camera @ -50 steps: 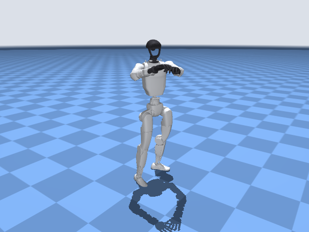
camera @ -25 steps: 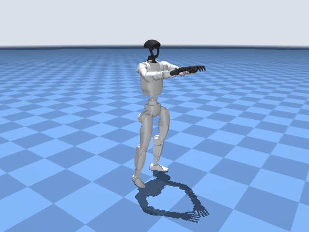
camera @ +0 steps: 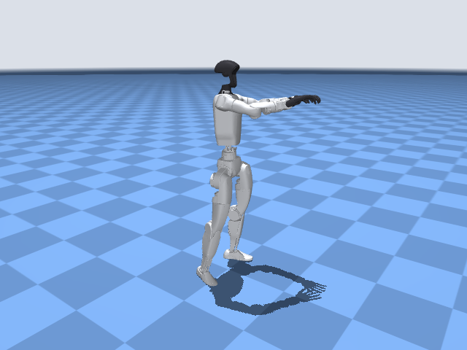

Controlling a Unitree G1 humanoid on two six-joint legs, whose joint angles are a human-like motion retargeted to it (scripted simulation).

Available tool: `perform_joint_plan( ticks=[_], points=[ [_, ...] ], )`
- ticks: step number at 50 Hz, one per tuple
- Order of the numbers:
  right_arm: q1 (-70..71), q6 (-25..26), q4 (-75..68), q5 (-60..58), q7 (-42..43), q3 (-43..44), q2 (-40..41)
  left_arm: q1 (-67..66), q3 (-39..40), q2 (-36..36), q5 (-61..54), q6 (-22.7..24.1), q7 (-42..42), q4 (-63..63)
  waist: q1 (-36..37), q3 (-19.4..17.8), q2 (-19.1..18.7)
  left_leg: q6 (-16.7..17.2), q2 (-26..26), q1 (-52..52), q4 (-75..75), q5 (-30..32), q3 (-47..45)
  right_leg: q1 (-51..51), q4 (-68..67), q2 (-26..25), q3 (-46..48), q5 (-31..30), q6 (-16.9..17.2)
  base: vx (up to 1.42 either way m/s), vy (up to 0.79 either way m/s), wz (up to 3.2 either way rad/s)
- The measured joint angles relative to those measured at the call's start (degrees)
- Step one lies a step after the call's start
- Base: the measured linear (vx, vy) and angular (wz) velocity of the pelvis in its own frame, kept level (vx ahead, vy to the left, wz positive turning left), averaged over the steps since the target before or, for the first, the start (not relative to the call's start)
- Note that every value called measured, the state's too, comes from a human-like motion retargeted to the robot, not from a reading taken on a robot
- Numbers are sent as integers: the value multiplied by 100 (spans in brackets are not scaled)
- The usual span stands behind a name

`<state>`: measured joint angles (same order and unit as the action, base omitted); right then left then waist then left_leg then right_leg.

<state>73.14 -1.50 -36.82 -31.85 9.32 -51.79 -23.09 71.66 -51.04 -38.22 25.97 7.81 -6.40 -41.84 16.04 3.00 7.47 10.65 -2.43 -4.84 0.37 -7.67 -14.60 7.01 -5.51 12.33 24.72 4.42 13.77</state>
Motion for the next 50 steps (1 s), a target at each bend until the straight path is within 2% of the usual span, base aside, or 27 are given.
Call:
perform_joint_plan(
  ticks=[6, 10, 17, 22, 27, 35, 42, 50],
  points=[
    [150, 132, -478, 932, -503, 89, 447, 95, -13, -78, -433, -35, 564, -210, 232, -55, 34, -10, 26, 23, -42, 44, 142, 44, 1, 14, 139, 6, -28, 0, 1, 19],
    [162, 89, -695, 1285, -597, 132, 631, 72, -82, -152, -515, 65, 617, -330, 332, -61, 47, -9, 33, 39, -64, 64, 183, 48, 14, 13, 179, -5, -33, 0, 0, 0],
    [155, -81, -612, 603, -183, -49, 539, -19, -157, -231, -194, 71, 26, -549, 331, -91, 43, -11, 37, 36, -89, 78, 141, 10, 5, 17, 138, -26, -5, 0, 0, 0],
    [71, 71, -534, 571, -365, -35, 402, -108, -41, -113, -412, -116, 300, -680, 195, -105, 9, -34, 26, 8, -77, 57, 20, -40, -16, 17, 13, -44, 4, -1, 1, -19],
    [50, 191, -511, 640, -602, -17, 241, -170, -45, -9, -527, -178, 537, -685, -48, -105, -37, -58, 6, -43, -52, 15, -177, -107, -32, 5, -192, -70, 11, -2, 1, -36],
    [177, -59, -287, -537, -229, -361, -200, -223, -283, 117, 194, 45, 12, -569, -600, -77, -142, -64, -34, -161, -22, -65, -612, -248, -40, -38, -640, -124, 60, -2, 1, -49],
    [8, 261, -338, 947, -407, 76, -265, -224, -96, 549, -587, -318, 21, -559, -1141, -129, -261, -108, -62, -320, -21, -124, -1046, -361, -46, -96, -1089, -180, 54, -2, 0, -57],
    [96, 166, -170, 445, -334, -38, -671, -54, -220, 844, -209, -290, -219, -409, -1785, -160, -426, -105, -77, -474, -22, -184, -1519, -500, -61, -166, -1567, -233, 99, -1, 0, -54]
  ],
)
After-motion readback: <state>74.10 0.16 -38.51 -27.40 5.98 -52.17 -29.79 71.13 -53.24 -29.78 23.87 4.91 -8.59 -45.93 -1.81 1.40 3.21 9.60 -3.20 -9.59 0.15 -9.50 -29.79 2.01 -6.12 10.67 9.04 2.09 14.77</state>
